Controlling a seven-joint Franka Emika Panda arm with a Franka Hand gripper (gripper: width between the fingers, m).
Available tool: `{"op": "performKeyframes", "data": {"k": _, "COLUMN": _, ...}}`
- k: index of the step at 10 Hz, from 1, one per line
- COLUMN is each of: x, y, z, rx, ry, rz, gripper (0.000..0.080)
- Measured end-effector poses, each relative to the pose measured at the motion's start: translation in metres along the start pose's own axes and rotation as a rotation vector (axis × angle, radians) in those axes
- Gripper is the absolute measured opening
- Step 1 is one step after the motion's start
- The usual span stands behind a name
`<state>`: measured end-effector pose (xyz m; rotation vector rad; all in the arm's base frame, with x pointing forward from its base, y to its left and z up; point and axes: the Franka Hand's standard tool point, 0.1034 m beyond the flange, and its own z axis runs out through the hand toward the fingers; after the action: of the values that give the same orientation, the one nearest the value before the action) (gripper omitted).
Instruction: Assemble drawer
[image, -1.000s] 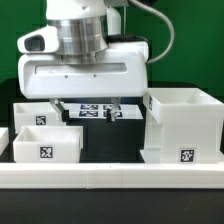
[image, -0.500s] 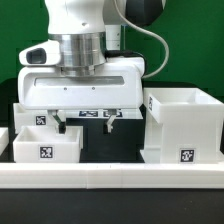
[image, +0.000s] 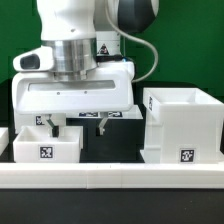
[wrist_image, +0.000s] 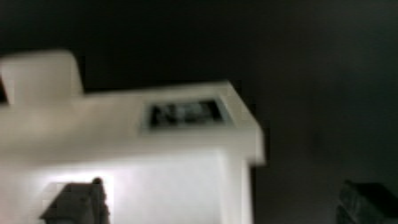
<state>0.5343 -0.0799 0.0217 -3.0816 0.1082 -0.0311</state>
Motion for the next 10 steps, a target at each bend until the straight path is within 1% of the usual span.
{"op": "performKeyframes", "data": {"k": 1, "x": -0.003, "y": 0.003, "z": 0.005, "rx": -0.008, "ry": 0.008, "rz": 0.000, "gripper": 0.0648}}
{"op": "performKeyframes", "data": {"k": 3, "x": -0.008, "y": 0.001, "z": 0.014, "rx": -0.016, "ry": 0.012, "rz": -0.005, "gripper": 0.0648}}
{"op": "performKeyframes", "data": {"k": 5, "x": -0.007, "y": -0.003, "z": 0.017, "rx": -0.016, "ry": 0.011, "rz": -0.012, "gripper": 0.0648}}
{"op": "performKeyframes", "data": {"k": 7, "x": -0.003, "y": -0.005, "z": 0.017, "rx": -0.014, "ry": 0.011, "rz": -0.004, "gripper": 0.0636}}
{"op": "performKeyframes", "data": {"k": 8, "x": 0.006, "y": -0.006, "z": 0.016, "rx": -0.011, "ry": 0.014, "rz": 0.002, "gripper": 0.0636}}
{"op": "performKeyframes", "data": {"k": 9, "x": 0.008, "y": -0.006, "z": 0.016, "rx": -0.011, "ry": 0.014, "rz": 0.001, "gripper": 0.0468}}
{"op": "performKeyframes", "data": {"k": 10, "x": 0.007, "y": -0.006, "z": 0.017, "rx": -0.011, "ry": 0.013, "rz": -0.001, "gripper": 0.0266}}
